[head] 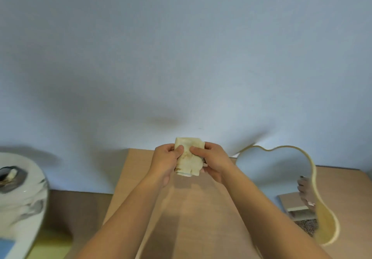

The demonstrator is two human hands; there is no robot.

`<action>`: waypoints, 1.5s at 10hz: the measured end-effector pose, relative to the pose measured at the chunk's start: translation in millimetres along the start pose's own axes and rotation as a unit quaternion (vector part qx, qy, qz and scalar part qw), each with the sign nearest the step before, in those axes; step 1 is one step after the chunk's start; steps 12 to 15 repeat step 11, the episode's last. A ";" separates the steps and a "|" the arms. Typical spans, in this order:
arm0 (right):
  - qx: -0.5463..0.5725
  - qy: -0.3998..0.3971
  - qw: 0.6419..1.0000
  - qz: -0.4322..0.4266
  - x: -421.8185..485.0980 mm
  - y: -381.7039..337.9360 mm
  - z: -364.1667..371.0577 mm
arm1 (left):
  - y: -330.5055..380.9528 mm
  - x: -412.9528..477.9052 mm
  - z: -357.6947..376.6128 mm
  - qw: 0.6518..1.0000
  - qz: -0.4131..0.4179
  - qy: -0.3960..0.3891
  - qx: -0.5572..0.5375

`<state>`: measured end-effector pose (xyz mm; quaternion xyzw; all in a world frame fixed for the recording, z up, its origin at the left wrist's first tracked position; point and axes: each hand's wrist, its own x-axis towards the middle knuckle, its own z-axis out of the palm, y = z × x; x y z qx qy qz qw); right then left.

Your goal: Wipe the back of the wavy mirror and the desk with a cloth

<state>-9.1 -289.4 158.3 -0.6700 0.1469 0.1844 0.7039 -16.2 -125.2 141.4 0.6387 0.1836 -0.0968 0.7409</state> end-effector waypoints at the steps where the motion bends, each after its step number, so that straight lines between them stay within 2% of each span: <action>1: -0.044 -0.005 0.999 0.016 47.9 22.8 56.2 | -14.3 38.7 -58.6 0.999 -0.017 0.021 0.018; 2: -0.098 0.001 0.995 0.024 91.6 53.6 105.2 | -36.6 79.0 -107.7 0.997 -0.042 0.048 0.050; 4: -0.194 0.060 0.979 0.023 161.4 115.8 172.7 | -90.8 148.4 -172.9 0.983 -0.070 0.103 0.135; 6: -0.302 0.133 0.943 0.034 185.3 159.3 199.1 | -128.8 170.4 -188.3 0.954 -0.033 0.120 0.272; 8: -0.355 0.178 0.916 0.060 178.4 172.7 204.2 | -141.0 171.2 -183.4 0.925 0.023 0.111 0.364; 9: -0.356 0.182 0.914 0.070 178.8 173.9 206.0 | -139.8 168.8 -182.8 0.910 0.038 0.109 0.399; 10: -0.362 0.174 0.911 0.097 174.6 162.9 206.4 | -127.2 163.8 -184.2 0.877 0.012 0.083 0.473; 11: -0.404 0.184 0.893 0.069 160.9 150.7 202.9 | -111.1 150.4 -189.1 0.859 0.025 0.091 0.503; 15: -0.404 0.184 0.893 0.069 160.9 150.7 202.9 | -111.1 150.4 -189.1 0.859 0.025 0.091 0.503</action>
